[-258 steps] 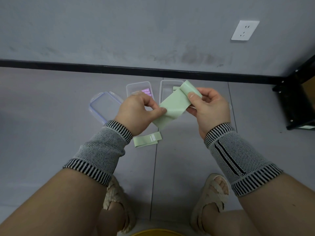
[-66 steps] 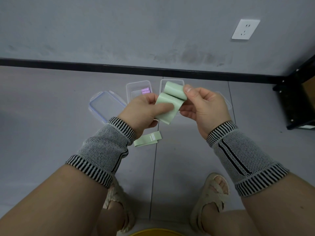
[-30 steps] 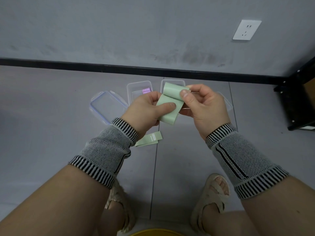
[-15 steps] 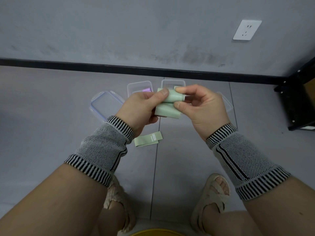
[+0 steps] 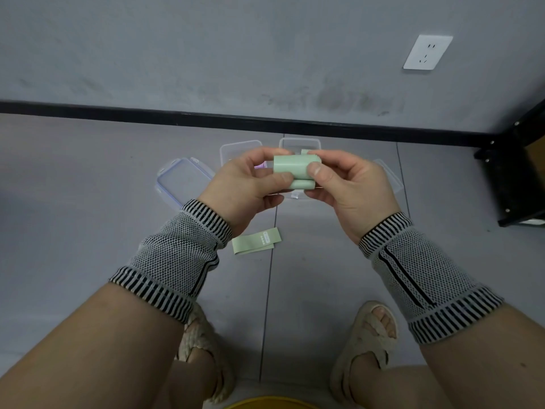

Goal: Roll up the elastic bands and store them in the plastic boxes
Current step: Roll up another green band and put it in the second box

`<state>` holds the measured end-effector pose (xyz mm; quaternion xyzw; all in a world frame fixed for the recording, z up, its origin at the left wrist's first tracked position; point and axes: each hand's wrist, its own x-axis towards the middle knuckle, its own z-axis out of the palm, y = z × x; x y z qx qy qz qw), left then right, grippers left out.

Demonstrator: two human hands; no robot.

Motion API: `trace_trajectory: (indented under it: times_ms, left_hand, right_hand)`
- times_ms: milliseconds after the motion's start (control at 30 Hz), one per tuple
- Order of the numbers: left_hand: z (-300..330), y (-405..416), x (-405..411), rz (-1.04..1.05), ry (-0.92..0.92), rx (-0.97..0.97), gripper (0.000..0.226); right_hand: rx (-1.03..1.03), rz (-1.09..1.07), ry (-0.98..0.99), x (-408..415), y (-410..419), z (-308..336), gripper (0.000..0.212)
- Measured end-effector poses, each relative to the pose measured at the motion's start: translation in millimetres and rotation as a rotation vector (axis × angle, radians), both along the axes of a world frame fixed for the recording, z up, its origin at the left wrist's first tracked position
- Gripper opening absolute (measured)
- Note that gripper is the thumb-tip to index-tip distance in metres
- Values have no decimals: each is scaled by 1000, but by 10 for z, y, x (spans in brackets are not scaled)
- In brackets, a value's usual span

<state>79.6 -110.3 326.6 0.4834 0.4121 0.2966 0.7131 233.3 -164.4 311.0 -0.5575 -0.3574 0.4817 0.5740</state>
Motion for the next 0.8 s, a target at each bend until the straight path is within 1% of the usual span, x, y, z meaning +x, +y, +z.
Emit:
trace_trajectory:
  times_ms: [133,300,400,433,533,600,700,733,800]
  left_hand:
    - [-16,34,11,94,-90,-144,38]
    - [2,17,70,173,-239,-340,30]
    - [-6,-1,112,203,-273,-397,30]
    - [-5,-5,115,184,-246,-384,28]
    - [-10,8,87,124,-86,-269,14]
    - [0,30,38,106,-14,-205,13]
    - [25,65,-50,36,31,-201,16]
    - [28,66,-68,2,46,-213,19]
    - [28,50,-79,-72,87,-226,23]
  right_hand:
    - [64,-8,-17,7,-10,43,22]
    - [115,-26,-99,-45,-13,77,28]
    - [130,-25,-182,-94,-16,81,31]
    - [131,-18,-215,-107,-21,81,33]
    - [133,42,-329,-106,-32,67,39]
    - [121,98,-472,-56,-47,53,45]
    - [104,190,-669,19,-73,25,75]
    - [100,225,-700,26,-80,21,82]
    - [94,296,-748,11,-90,16,88]
